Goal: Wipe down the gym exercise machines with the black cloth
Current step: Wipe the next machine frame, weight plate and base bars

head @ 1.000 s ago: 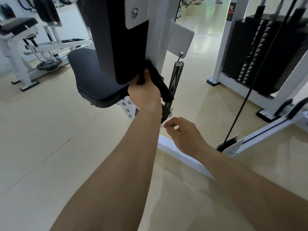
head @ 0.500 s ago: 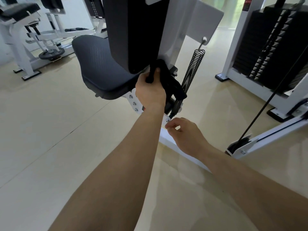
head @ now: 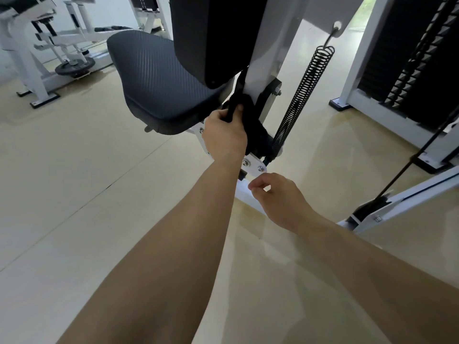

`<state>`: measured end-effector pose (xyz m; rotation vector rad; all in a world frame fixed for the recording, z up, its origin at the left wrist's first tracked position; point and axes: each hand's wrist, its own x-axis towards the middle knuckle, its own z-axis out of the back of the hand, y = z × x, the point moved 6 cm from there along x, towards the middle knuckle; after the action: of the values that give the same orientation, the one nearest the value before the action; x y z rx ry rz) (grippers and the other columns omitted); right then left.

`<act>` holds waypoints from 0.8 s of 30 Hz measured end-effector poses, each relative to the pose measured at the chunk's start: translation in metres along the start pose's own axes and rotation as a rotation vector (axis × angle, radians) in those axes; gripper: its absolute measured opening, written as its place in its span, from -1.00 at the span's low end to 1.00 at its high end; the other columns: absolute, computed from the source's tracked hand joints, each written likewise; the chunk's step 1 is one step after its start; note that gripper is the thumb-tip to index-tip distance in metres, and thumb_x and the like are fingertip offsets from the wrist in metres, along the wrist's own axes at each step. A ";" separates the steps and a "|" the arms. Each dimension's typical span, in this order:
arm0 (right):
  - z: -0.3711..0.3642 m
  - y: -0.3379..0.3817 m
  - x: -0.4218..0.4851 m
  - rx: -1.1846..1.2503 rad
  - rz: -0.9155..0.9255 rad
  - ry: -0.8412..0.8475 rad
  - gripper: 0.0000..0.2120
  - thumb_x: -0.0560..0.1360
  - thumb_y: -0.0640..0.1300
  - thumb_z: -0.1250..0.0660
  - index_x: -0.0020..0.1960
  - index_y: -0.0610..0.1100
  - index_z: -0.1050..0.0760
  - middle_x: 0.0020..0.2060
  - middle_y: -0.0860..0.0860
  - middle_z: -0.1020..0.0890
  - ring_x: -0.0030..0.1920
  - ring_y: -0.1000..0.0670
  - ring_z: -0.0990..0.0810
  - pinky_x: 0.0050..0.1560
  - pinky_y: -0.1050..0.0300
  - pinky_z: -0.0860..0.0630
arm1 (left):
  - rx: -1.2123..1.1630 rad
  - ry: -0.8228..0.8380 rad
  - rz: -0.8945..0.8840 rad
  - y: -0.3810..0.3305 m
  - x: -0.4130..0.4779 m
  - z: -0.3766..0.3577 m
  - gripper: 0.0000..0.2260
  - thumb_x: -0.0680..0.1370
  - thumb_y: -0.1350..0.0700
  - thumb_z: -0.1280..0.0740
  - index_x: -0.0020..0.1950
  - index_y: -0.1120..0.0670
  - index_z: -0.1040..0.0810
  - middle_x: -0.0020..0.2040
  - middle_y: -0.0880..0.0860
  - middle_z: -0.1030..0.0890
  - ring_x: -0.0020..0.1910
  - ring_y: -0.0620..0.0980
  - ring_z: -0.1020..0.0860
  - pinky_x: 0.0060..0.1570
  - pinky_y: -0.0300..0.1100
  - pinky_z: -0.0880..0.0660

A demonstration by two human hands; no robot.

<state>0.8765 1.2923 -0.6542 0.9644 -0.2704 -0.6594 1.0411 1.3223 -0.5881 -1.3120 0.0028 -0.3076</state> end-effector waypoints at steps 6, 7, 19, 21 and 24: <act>-0.006 -0.004 0.000 -0.040 -0.011 0.003 -0.82 0.59 -0.12 -0.22 0.07 0.00 -0.59 0.05 0.11 -0.59 -0.01 0.06 -0.55 -0.03 0.18 -0.45 | 0.118 0.044 -0.039 0.012 0.010 0.003 -0.78 0.57 -0.10 -0.38 0.03 0.03 -0.59 -0.06 -0.06 -0.62 -0.07 -0.07 -0.58 0.00 -0.16 -0.53; -0.007 -0.003 -0.001 -0.042 -0.013 0.004 -0.81 0.59 -0.12 -0.22 0.08 -0.01 -0.59 0.06 0.11 -0.59 0.01 0.06 -0.55 0.00 0.16 -0.47 | 0.130 0.056 -0.030 0.017 0.012 0.003 -0.80 0.57 -0.10 -0.39 0.01 0.02 -0.56 -0.03 -0.04 -0.63 -0.05 -0.05 -0.59 0.02 -0.12 -0.54; -0.010 0.010 0.015 -0.126 0.002 -0.026 -0.82 0.58 -0.13 -0.22 0.10 -0.02 -0.56 0.06 0.06 -0.58 0.04 0.02 -0.53 0.10 0.12 -0.48 | 0.285 0.104 -0.129 0.040 0.001 0.026 -0.76 0.59 -0.11 -0.31 -0.04 0.06 -0.50 -0.14 -0.06 -0.60 -0.10 0.00 -0.56 -0.14 -0.14 -0.44; -0.013 0.007 0.011 -0.145 -0.001 -0.012 -0.81 0.58 -0.13 -0.23 0.15 -0.03 -0.55 0.07 0.07 -0.58 0.02 0.03 -0.52 0.08 0.15 -0.45 | 0.171 0.037 0.032 0.068 -0.003 0.045 -0.76 0.60 -0.11 -0.29 -0.05 0.06 -0.49 -0.20 -0.10 -0.55 -0.11 -0.01 -0.55 -0.14 -0.20 -0.43; -0.021 -0.001 0.008 -0.161 -0.027 0.033 -0.79 0.58 -0.13 -0.25 0.17 -0.02 -0.54 0.09 0.08 -0.57 0.03 0.05 -0.50 0.06 0.19 -0.39 | -0.064 -0.105 0.312 0.107 -0.003 0.066 -0.78 0.60 -0.08 -0.30 0.05 0.07 -0.43 -0.16 -0.09 -0.49 -0.05 0.05 -0.57 0.05 -0.01 -0.59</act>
<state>0.8926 1.3006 -0.6674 0.8252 -0.1722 -0.6788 1.0737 1.4094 -0.6733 -1.3673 0.1283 0.0272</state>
